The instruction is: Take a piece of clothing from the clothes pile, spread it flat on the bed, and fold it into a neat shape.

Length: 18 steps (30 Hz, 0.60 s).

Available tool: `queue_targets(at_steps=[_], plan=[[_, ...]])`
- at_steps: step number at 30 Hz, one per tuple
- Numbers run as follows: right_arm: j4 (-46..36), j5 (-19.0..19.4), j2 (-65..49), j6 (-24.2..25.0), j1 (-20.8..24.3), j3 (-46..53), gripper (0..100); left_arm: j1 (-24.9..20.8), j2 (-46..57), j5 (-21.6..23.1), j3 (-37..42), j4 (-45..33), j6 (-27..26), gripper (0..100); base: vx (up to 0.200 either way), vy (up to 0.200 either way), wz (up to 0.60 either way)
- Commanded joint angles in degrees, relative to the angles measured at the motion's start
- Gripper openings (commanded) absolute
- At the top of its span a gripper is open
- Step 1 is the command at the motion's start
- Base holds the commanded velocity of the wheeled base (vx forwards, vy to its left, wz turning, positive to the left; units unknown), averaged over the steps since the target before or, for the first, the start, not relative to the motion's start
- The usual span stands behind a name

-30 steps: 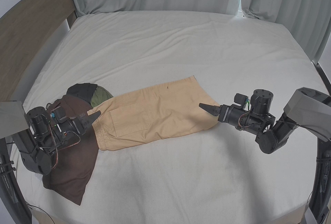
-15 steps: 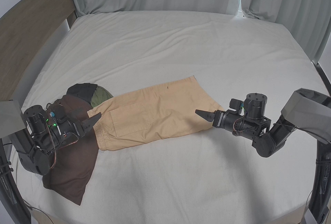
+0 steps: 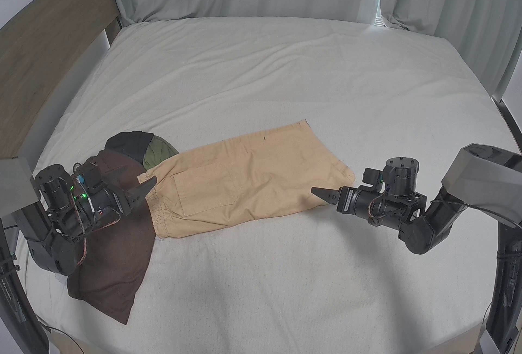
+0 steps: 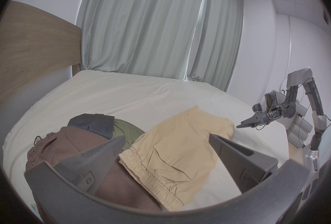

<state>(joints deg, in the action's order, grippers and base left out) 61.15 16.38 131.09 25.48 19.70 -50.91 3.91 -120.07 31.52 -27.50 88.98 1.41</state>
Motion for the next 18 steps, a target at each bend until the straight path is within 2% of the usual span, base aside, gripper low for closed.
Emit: queue_targets(at_steps=[1, 18], plan=[[0.02, -0.04, 0.57, 0.10, -0.19, 0.02, 100, 0.22, 0.01, 0.03, 0.08, 0.23, 0.08, 100, 0.000, 0.000, 0.00], [0.73, -0.21, 7.17, 0.63, 0.25, -2.09, 100, 0.57, 0.09, 0.03, 0.08, 0.23, -0.10, 100, 0.000, 0.000, 0.00]])
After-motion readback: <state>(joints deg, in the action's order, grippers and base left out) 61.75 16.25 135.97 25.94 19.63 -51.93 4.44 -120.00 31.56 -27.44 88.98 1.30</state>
